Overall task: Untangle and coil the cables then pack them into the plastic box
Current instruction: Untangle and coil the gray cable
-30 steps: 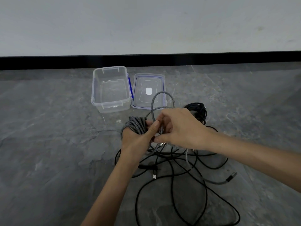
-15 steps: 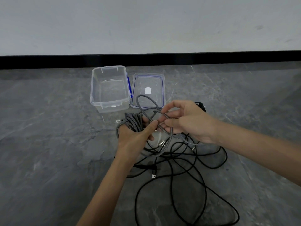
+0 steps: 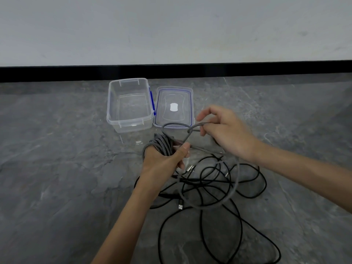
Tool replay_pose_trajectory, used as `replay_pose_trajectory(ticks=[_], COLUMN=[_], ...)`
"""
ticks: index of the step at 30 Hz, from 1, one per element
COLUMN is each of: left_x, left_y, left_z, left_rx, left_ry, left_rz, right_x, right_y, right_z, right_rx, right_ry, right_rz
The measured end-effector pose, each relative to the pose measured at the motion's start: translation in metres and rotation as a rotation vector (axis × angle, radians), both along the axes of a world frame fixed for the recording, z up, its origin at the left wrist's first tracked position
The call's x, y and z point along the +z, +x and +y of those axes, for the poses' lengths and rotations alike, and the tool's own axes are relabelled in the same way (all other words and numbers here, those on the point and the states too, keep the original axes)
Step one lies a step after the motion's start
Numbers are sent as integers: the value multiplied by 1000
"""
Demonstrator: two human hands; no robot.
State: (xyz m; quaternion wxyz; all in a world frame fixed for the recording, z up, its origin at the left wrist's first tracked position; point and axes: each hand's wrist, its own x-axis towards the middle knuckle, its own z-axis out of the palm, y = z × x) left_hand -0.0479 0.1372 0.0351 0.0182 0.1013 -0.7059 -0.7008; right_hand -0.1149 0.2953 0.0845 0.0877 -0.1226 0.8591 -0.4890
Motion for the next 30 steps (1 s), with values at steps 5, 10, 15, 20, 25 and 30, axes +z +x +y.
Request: replay_pose_trajectory(ticks=[5, 10, 15, 20, 25, 30], left_x=[0, 1, -2, -4, 4, 5], left_y=[2, 3, 2, 4, 5, 9], left_z=[1, 11, 9, 8, 8, 7], left_rx=[2, 4, -35, -146, -313, -551], left_ry=[29, 26, 54, 264, 512, 873], left_rz=[-71, -92, -113, -107, -181, -273], right_x=[-3, -16, -31, -40, -29, -39], right_y=[7, 17, 1, -14, -24, -38], right_z=[4, -3, -3, 6, 10, 17], right_rx=[310, 550, 629, 587, 588, 492], right_ry=[254, 728, 803, 768, 873, 782], right_rz=[120, 533, 733, 828, 1024, 833])
